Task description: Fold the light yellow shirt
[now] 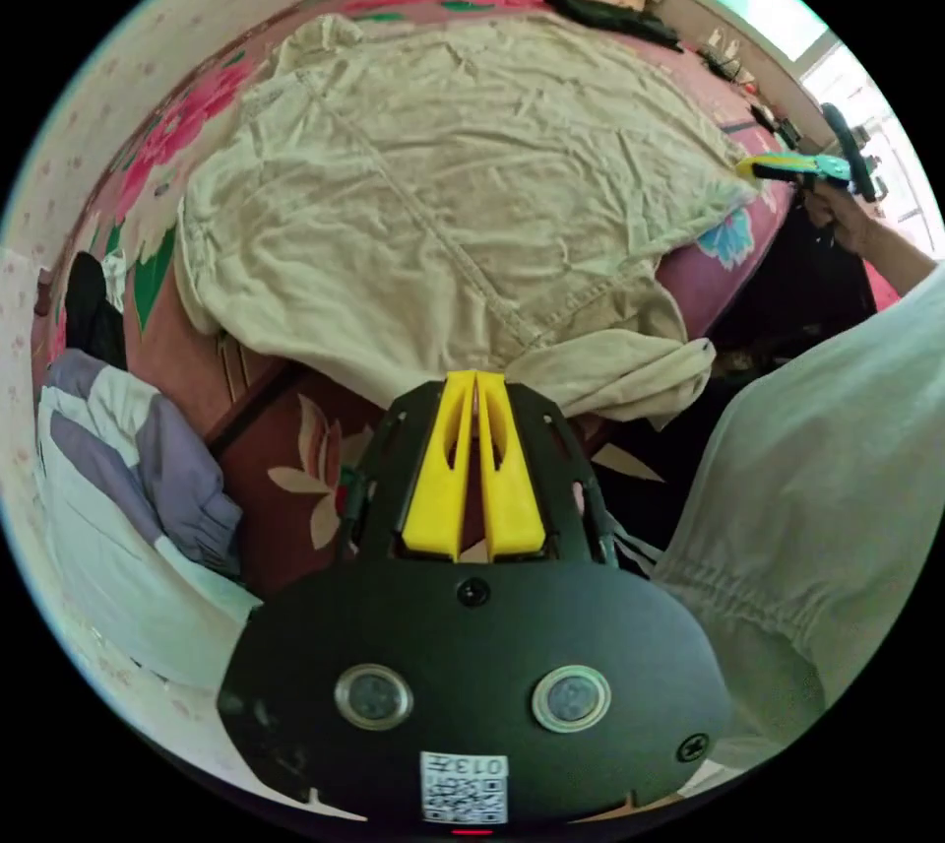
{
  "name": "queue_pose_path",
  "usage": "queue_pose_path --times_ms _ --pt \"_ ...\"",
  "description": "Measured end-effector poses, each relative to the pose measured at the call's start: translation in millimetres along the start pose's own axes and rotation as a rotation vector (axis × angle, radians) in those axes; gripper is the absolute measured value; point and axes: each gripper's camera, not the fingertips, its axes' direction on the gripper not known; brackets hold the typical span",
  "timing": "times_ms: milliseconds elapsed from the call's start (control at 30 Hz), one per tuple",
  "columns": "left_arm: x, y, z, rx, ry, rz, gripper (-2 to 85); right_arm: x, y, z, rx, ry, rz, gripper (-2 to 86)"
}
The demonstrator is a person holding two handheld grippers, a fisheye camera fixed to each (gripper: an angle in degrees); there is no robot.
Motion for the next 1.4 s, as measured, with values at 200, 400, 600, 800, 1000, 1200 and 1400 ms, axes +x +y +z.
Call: queue_pose_path --times_ms 200,400,600,800,1000,1200,1400 --pt "5 -19 -27 0.109 -0.052 0.365 11.3 -159 28 -24 0.002 -0.314 -0.422 7.4" --pt "36 -43 -10 -0.017 -0.062 0.787 14.2 -241 55 17 -0.114 -0.296 -0.619 9.7" --pt "50 -48 -16 -0.056 -0.051 0.906 15.8 -254 52 47 -0.197 -0.279 -0.567 10.1" --pt "68 -40 -3 -0.086 -0.135 0.993 16.1 -251 44 36 -0.180 -0.238 -0.491 11.0" --pt "72 -47 33 -0.126 -0.174 0.976 15.3 -232 43 23 -0.149 -0.232 -0.383 12.8" --pt "66 -52 46 -0.159 -0.182 0.959 9.6 -249 26 46 -0.198 -0.298 -0.406 3.4" --pt "46 -48 33 -0.136 -0.210 0.945 1.9 -241 43 -37 -0.149 -0.242 -0.376 1.5"
